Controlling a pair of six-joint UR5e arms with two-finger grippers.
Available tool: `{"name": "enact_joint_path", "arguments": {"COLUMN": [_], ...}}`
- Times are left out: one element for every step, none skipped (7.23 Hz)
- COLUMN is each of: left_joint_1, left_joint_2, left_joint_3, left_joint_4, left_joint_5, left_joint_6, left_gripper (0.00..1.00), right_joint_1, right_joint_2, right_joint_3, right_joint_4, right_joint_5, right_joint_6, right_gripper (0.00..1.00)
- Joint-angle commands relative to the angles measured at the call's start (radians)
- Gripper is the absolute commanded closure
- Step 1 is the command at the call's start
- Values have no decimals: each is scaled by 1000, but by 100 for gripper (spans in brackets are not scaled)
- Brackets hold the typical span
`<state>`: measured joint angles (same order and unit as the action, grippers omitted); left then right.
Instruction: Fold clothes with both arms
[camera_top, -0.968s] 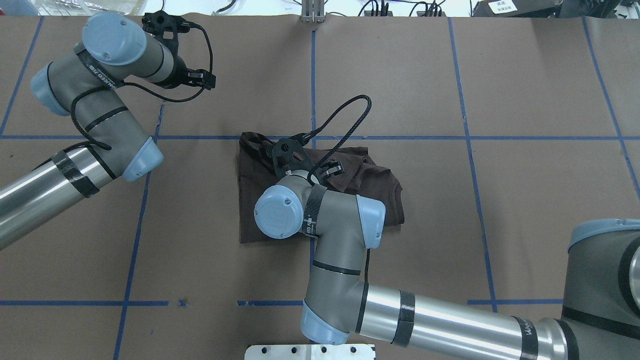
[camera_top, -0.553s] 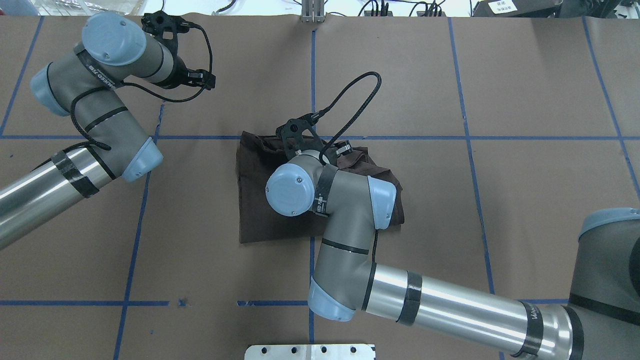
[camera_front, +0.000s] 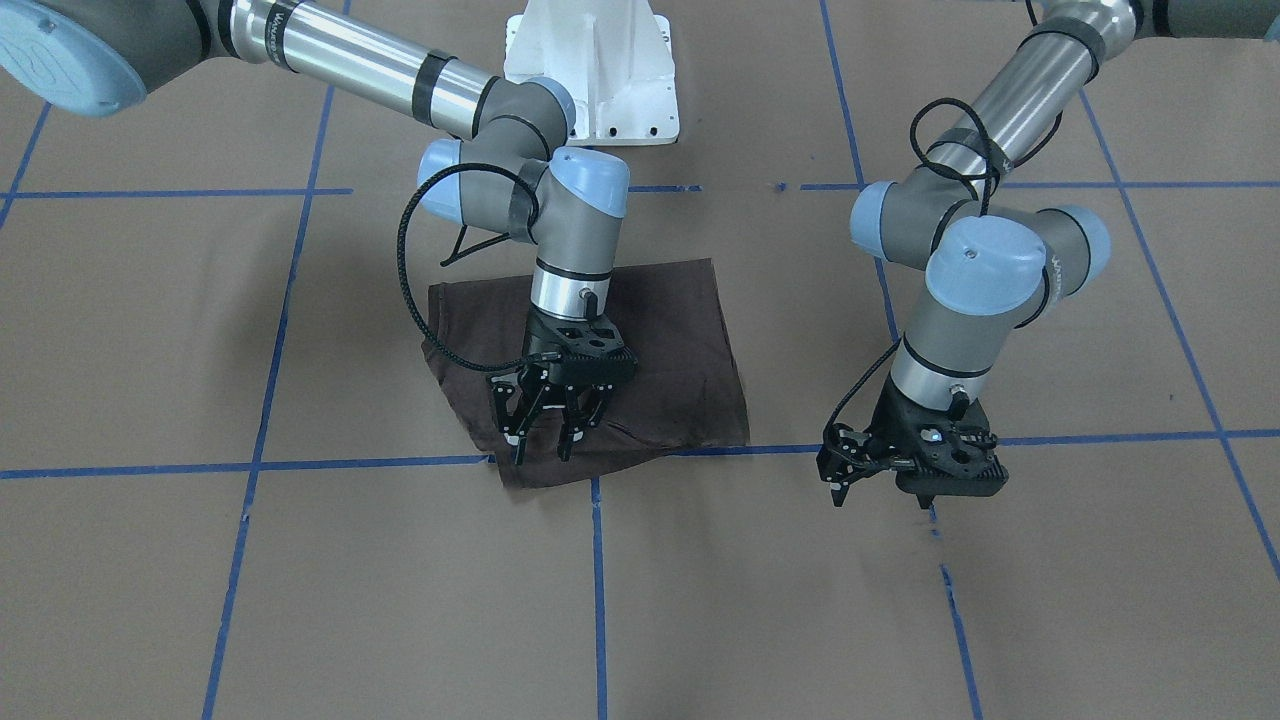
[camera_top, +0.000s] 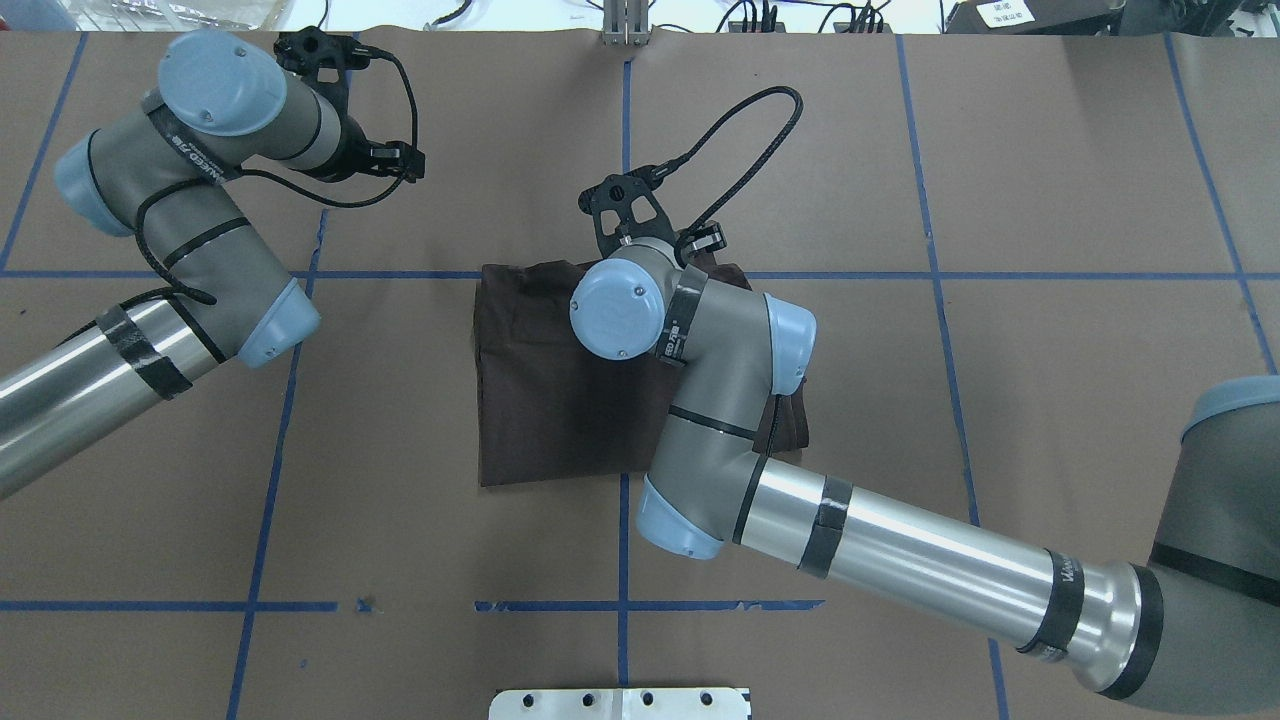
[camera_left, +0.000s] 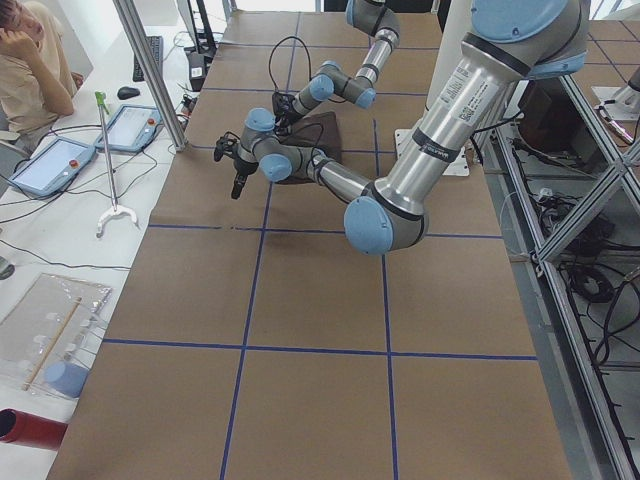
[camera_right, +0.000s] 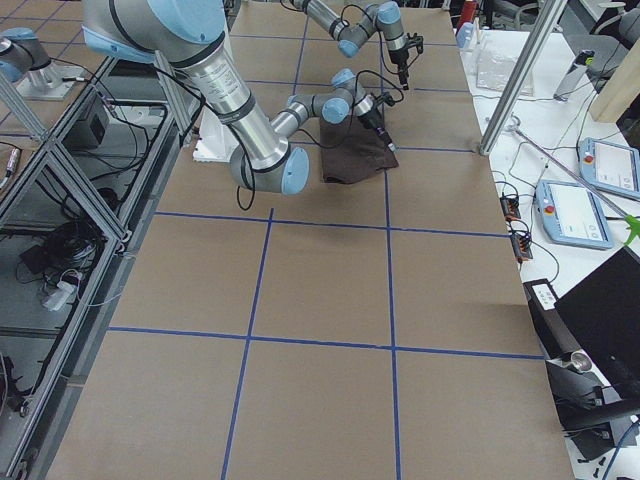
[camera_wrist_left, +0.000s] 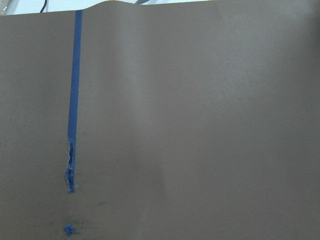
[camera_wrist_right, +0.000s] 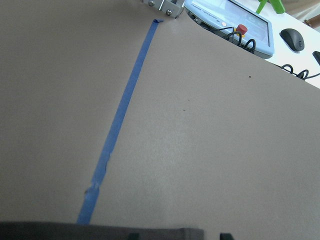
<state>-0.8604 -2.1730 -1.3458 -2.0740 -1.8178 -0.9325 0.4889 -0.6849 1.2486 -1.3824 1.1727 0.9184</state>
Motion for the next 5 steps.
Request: {"name": "enact_joint_path", "arguments": {"left_joint_1": [1,3,7,8,6], "left_joint_2": [10,10,10,12,66], "left_joint_3": [-19,-35,-58,-85,-157], "left_joint_4": [0,0,0,9,14], "left_joint_5": [0,-2,-3,-43,-101], "left_joint_6": [-8,-8,-8,-3,9], "left_gripper": [0,0,0,0,0], "right_joint_1": [75,82,104,173,257], "right_joint_2": [5,2,-1,-27,-66], "right_joint_3": [-3,30,64,77,87], "right_joint_4": [78,82,71,66,48], "right_joint_5": [138,210,310,473,625], "right_joint_6": [-18,-21,-7,10,8], "right_gripper": [0,0,0,0,0]}}
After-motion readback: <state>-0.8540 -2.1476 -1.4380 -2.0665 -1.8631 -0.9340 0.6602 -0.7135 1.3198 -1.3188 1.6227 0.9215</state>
